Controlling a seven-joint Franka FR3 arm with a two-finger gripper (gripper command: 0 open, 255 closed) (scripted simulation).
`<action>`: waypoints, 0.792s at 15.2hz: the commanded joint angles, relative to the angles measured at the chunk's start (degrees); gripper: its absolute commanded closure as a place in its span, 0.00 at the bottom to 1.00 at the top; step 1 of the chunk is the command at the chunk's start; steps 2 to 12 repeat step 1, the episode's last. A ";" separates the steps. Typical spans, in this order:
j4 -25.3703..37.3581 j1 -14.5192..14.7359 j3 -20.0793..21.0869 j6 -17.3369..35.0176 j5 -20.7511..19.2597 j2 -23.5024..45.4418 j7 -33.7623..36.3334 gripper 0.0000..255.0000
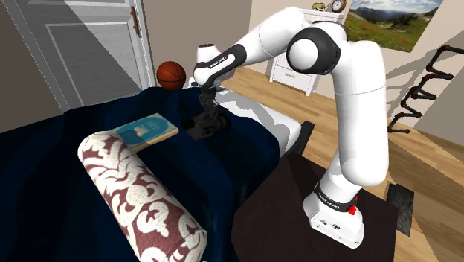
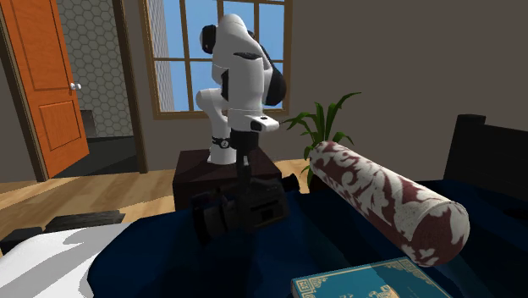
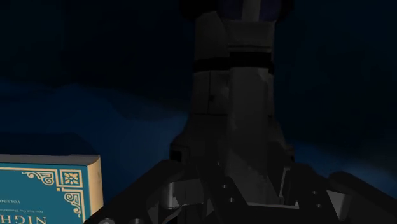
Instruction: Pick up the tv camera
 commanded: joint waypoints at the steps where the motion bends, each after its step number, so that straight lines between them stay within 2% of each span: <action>1: 0.22 -0.04 -0.06 -0.41 -0.04 -0.36 -0.07 1.00; 12: 0.22 -0.04 -0.06 -0.41 -0.04 -0.36 -0.07 1.00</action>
